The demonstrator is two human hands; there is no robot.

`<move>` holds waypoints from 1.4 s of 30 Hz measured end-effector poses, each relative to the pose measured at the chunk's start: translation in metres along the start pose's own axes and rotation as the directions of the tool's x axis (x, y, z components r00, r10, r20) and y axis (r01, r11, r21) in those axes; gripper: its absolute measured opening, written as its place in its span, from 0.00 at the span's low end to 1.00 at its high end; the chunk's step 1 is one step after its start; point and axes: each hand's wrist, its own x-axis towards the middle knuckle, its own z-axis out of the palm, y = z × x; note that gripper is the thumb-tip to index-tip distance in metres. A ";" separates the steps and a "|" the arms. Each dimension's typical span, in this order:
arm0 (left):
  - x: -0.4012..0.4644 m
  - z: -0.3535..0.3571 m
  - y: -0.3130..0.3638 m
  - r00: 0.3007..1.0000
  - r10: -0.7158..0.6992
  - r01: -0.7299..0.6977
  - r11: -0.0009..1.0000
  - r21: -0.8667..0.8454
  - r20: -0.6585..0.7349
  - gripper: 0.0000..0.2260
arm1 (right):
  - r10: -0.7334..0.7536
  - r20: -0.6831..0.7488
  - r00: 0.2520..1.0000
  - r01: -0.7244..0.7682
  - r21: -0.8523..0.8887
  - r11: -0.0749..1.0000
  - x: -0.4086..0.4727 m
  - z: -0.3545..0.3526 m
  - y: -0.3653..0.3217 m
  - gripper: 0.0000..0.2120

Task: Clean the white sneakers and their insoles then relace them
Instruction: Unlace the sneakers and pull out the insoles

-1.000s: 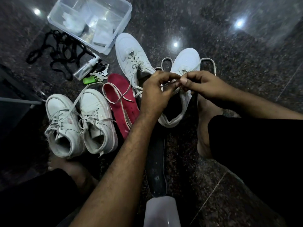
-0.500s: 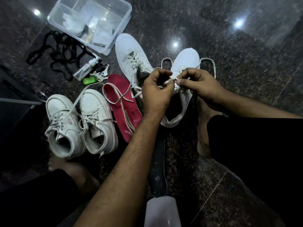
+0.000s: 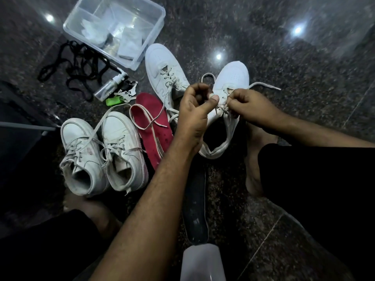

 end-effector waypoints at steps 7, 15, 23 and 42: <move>0.000 0.001 0.004 0.996 0.016 -0.015 1.000 -0.011 0.092 0.11 | -0.237 0.129 0.963 0.212 0.184 0.960 -0.013 -0.001 -0.022 0.08; -0.001 -0.003 0.008 0.997 -0.019 0.022 0.999 -0.031 0.078 0.11 | -0.423 0.103 0.900 0.434 -0.135 0.891 -0.004 -0.006 -0.025 0.05; 0.005 -0.002 0.032 0.997 -0.007 -0.071 0.449 0.891 0.083 0.09 | -0.351 0.012 0.936 0.339 -0.294 0.894 -0.008 -0.003 -0.018 0.03; -0.002 0.009 0.054 0.988 -0.127 0.098 0.960 -0.264 -0.092 0.13 | -0.181 0.111 0.977 0.201 -0.221 0.954 0.002 -0.001 -0.017 0.13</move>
